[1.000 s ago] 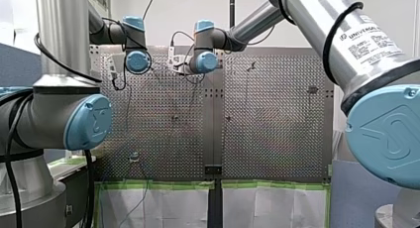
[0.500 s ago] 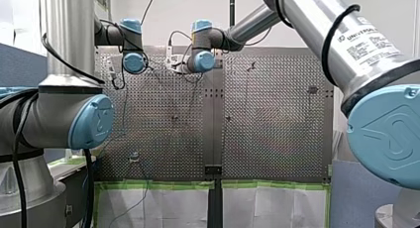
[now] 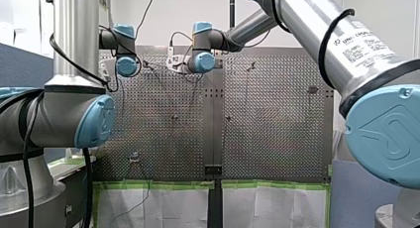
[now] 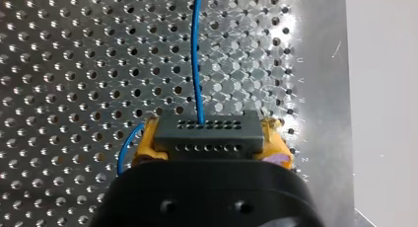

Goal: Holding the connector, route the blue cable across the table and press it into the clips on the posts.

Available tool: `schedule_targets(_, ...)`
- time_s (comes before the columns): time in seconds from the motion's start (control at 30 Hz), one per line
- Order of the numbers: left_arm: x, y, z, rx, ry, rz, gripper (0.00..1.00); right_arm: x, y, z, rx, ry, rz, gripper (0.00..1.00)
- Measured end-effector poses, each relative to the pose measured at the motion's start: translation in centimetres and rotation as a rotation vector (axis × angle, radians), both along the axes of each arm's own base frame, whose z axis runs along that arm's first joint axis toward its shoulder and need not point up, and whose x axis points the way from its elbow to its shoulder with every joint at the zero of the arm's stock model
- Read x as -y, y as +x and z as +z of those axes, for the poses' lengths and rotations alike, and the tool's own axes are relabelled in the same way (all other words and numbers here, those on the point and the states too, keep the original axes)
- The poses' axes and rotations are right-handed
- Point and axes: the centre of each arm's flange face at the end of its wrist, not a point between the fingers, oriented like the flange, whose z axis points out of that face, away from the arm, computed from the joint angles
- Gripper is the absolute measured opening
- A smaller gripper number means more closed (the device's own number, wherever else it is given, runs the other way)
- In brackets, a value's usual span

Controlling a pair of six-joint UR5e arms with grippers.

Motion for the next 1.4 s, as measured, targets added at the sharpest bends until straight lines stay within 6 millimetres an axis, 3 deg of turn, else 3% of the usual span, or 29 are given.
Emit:
schedule_targets(0.43, 0.0, 2.1, -0.2, 0.041, -0.03, -0.109, 0.0, 1.0, -0.1, 0.7, 0.013, -0.011, -0.013, 0.0)
schedule_targets(0.7, -0.3, 4.5, -0.5, 0.054, -0.065, -0.139, 0.0, 1.8, -0.3, 1.3, 0.023, -0.019, -0.027, 0.0)
schedule_targets(0.9, -1.2, 6.2, -2.0, 0.037, -0.091, -0.133, 0.0, 2.2, -0.5, 1.6, 0.022, -0.028, -0.043, 0.0)
schedule_targets(1.3, -1.8, 6.6, -3.5, 0.014, -0.148, -0.136, 0.0, 2.3, -0.7, 1.5, 0.006, -0.036, -0.059, 0.0)
schedule_targets(1.33, -1.8, 6.5, -3.6, 0.01, -0.156, -0.131, 0.02, 2.3, -0.7, 1.5, 0.004, -0.036, -0.061, 0.0)
schedule_targets(1.37, -1.8, 6.4, -3.7, 0.004, -0.167, -0.126, 0.14, 2.3, -0.7, 1.5, 0.001, -0.036, -0.063, 0.0)
schedule_targets(1.4, -1.8, 6.4, -3.8, 0.0, -0.174, -0.123, 0.14, 2.3, -0.7, 1.5, -0.004, -0.036, -0.066, 0.0)
